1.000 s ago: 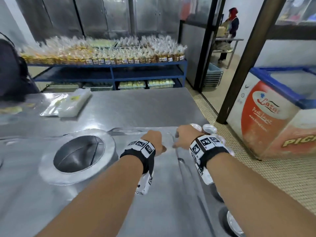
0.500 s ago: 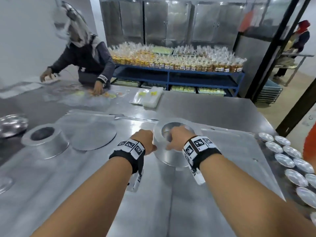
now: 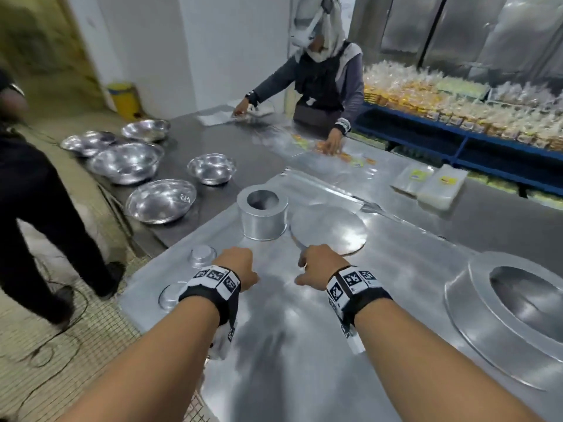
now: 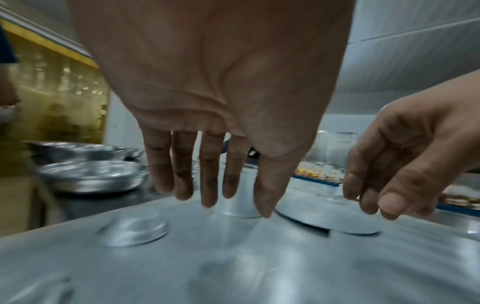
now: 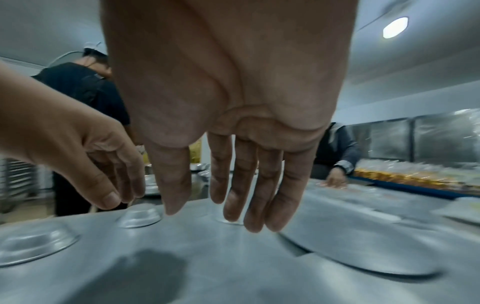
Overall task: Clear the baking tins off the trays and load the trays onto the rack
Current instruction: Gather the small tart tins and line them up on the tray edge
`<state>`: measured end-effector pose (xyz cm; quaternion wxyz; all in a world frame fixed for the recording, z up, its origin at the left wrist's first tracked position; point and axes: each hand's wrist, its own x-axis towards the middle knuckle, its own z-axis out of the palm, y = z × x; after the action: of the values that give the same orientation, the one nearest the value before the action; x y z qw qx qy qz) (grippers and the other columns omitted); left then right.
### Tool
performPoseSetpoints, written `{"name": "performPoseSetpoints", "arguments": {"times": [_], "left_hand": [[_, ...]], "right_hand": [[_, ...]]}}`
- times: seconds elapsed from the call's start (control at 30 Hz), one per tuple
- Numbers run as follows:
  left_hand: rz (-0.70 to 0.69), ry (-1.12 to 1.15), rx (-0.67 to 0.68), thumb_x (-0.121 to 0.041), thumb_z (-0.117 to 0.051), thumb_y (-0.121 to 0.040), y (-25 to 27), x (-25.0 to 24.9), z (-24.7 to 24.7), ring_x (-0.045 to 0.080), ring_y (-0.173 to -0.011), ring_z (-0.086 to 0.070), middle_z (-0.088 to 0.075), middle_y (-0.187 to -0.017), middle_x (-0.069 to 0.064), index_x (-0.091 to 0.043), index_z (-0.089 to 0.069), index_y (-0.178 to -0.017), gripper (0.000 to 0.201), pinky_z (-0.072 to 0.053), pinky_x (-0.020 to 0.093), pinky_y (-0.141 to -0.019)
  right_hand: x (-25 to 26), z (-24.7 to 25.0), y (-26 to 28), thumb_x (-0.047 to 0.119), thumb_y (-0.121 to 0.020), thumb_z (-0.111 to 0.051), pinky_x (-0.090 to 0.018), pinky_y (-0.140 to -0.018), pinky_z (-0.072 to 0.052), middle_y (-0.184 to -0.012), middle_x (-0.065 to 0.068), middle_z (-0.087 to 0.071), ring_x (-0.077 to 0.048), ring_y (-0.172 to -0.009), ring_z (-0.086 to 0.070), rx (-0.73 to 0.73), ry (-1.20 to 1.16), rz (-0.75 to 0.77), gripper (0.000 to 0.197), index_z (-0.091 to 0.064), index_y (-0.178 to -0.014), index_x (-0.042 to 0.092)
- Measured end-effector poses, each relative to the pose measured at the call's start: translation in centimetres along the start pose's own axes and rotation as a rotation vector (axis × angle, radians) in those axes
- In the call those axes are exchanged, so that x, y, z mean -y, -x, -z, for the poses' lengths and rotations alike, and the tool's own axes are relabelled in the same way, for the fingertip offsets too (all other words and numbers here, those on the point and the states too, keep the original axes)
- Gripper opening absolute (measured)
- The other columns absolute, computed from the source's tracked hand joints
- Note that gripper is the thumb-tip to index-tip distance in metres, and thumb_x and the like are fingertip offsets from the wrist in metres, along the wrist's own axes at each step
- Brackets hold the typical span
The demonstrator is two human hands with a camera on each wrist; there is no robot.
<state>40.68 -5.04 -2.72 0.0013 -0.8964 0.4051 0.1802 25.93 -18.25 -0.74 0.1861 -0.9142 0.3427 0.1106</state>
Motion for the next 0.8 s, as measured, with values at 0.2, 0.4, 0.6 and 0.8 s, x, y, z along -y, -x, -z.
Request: {"name": "performPoseSetpoints", "arguments": {"times": [0.2,0.4,0.6,0.8], "left_hand": [[0.307,0.005,0.070,-0.031,-0.063,-0.087,-0.9,10.5,-4.2,0.032,-0.126,-0.046,-0.051,-0.131,0.009,-0.017,-0.051,-0.129,0.046,-0.044,0.041,-0.098],[0.343,0.124,0.067,-0.021,-0.063,-0.086,-1.6,14.0,-6.3,0.034,-0.110,-0.061,-0.064,-0.118,0.013,-0.011,-0.062,-0.114,0.029,-0.053,0.038,-0.089],[0.303,0.118,0.000,-0.019,-0.067,-0.087,-1.7,14.5,-5.8,0.035,-0.097,-0.066,-0.065,-0.106,0.014,-0.006,-0.064,-0.103,0.021,-0.050,0.034,-0.073],[0.265,0.098,-0.013,-0.019,-0.071,-0.086,-1.5,14.8,-6.0,0.034,-0.093,-0.067,-0.065,-0.101,0.014,-0.006,-0.063,-0.100,0.021,-0.046,0.032,-0.067]], "right_hand": [[8.0,-5.1,-7.3,0.032,-0.079,-0.071,-0.038,-0.091,-0.053,-0.117,-0.004,-0.064,-0.025,-0.109,-0.062,0.076,0.037,0.133,0.041,-0.064,-0.118,0.020],[13.6,-8.2,-12.6,0.028,-0.082,-0.070,-0.039,-0.088,-0.055,-0.116,-0.009,-0.063,-0.029,-0.105,-0.062,0.073,0.083,0.204,0.045,-0.058,-0.123,0.014],[17.5,-10.7,-16.7,0.040,-0.077,-0.072,-0.044,-0.093,-0.047,-0.128,-0.013,-0.051,-0.035,-0.122,-0.044,0.049,0.087,0.244,0.072,-0.041,-0.136,0.014],[19.0,-12.5,-18.2,0.046,-0.081,-0.070,-0.046,-0.099,-0.044,-0.136,-0.013,-0.047,-0.034,-0.126,-0.040,0.037,0.122,0.248,0.070,-0.044,-0.139,0.016]]}}
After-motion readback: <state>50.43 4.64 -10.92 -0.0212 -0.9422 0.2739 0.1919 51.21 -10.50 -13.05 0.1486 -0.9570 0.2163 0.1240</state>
